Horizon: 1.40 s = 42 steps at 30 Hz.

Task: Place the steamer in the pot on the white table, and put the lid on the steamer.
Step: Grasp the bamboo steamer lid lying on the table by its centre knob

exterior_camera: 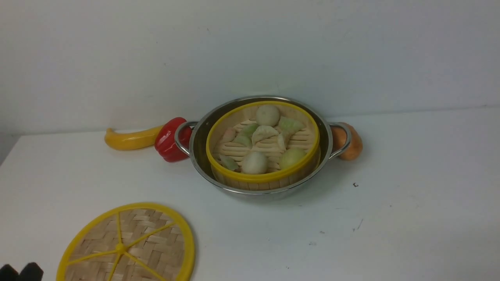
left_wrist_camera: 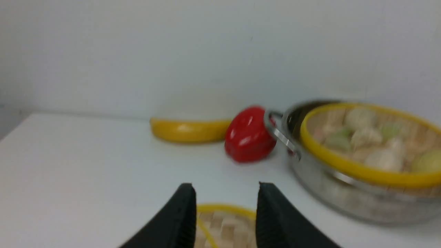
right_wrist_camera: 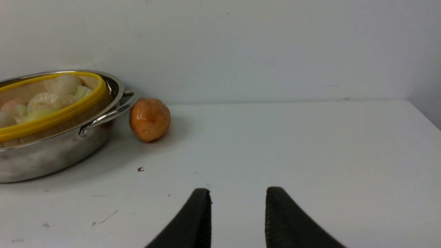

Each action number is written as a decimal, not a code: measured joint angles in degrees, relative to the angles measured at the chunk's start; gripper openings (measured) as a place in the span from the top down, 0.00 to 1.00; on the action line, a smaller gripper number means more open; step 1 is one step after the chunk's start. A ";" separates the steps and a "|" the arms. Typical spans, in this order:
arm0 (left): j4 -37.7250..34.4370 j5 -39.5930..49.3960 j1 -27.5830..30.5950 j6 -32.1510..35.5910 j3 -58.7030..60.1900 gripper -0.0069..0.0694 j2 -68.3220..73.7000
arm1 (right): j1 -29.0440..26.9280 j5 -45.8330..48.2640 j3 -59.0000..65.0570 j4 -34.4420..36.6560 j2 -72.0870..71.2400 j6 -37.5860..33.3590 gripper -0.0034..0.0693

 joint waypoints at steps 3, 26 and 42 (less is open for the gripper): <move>-2.06 -9.61 0.00 -0.39 0.00 0.59 0.00 | 0.00 0.00 0.00 0.00 0.00 0.07 0.62; 0.60 32.13 0.00 6.48 -29.67 0.59 31.50 | 0.00 0.00 0.00 0.00 0.00 0.13 0.62; -8.51 37.70 0.00 27.14 -42.54 0.59 67.57 | 0.00 0.00 0.00 0.00 0.00 0.30 0.62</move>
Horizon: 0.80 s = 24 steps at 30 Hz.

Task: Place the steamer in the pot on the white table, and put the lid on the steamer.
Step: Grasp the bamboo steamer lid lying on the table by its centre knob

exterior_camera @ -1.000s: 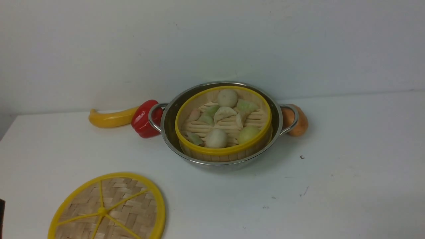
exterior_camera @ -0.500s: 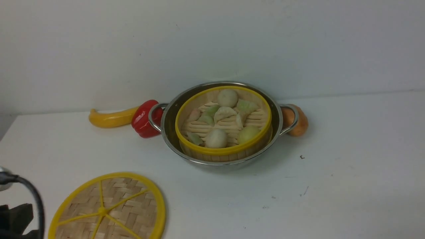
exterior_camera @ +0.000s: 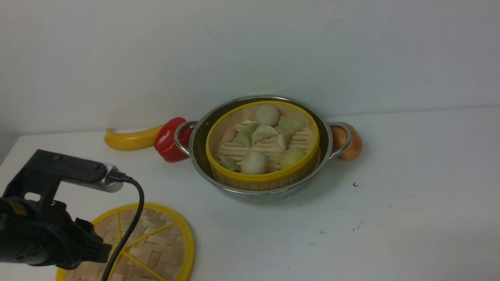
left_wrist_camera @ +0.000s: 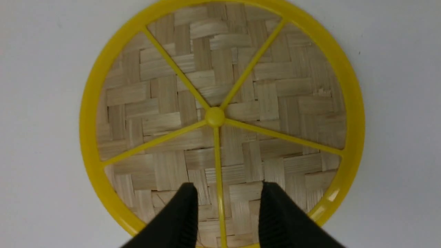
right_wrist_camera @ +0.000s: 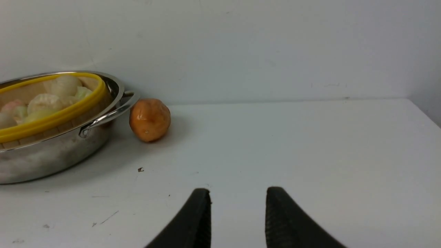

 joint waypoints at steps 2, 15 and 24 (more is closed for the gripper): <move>0.00 0.54 0.00 0.24 -1.38 0.59 2.33 | 0.00 0.00 0.00 0.00 0.00 0.00 0.62; -1.53 1.35 0.00 1.91 -7.52 0.42 19.78 | 0.00 0.00 0.00 0.00 0.00 0.00 0.62; -1.47 -4.16 0.00 2.09 -7.54 0.41 23.77 | 0.00 0.00 0.00 0.00 0.00 0.00 0.62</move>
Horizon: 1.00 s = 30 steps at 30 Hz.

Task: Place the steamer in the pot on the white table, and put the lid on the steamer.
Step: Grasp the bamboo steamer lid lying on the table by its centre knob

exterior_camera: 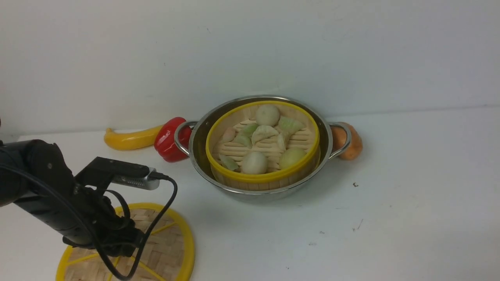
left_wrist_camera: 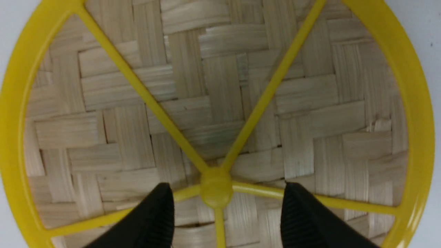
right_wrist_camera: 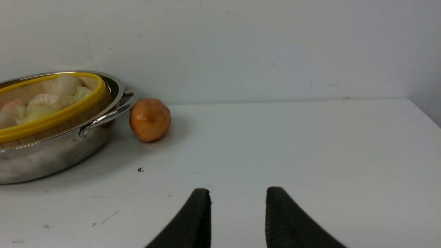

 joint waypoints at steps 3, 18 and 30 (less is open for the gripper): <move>0.00 -1.79 0.00 0.90 0.00 0.45 0.07 | 0.00 0.00 0.00 0.00 0.00 0.00 0.62; 0.05 0.92 0.00 2.35 -0.17 0.50 2.15 | 0.00 0.00 0.00 0.00 0.00 0.00 0.62; 0.05 -0.32 0.00 2.35 -0.27 0.63 3.37 | 0.00 0.00 0.00 0.00 0.00 0.00 0.62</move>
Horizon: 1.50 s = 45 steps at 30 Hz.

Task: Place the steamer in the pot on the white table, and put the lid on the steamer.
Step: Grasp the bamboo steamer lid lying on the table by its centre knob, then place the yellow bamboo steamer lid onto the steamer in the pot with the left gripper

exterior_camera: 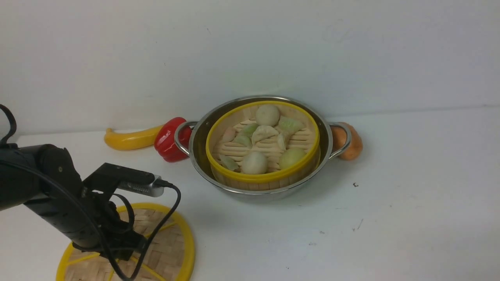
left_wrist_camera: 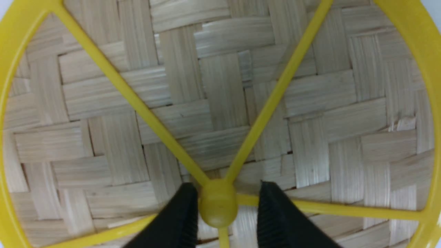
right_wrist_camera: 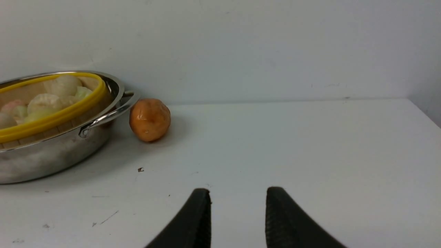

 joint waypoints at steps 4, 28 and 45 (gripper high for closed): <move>0.00 -0.14 0.00 0.00 -0.06 0.76 0.00 | 0.00 0.00 0.00 0.00 0.00 0.00 0.62; 0.25 31.96 -4.06 2.98 -39.46 0.76 -0.06 | 0.00 -0.05 0.00 0.00 0.00 0.00 0.62; 6.15 32.06 -18.25 7.63 -79.32 0.76 28.54 | 0.00 -0.05 0.00 0.00 0.00 0.00 0.62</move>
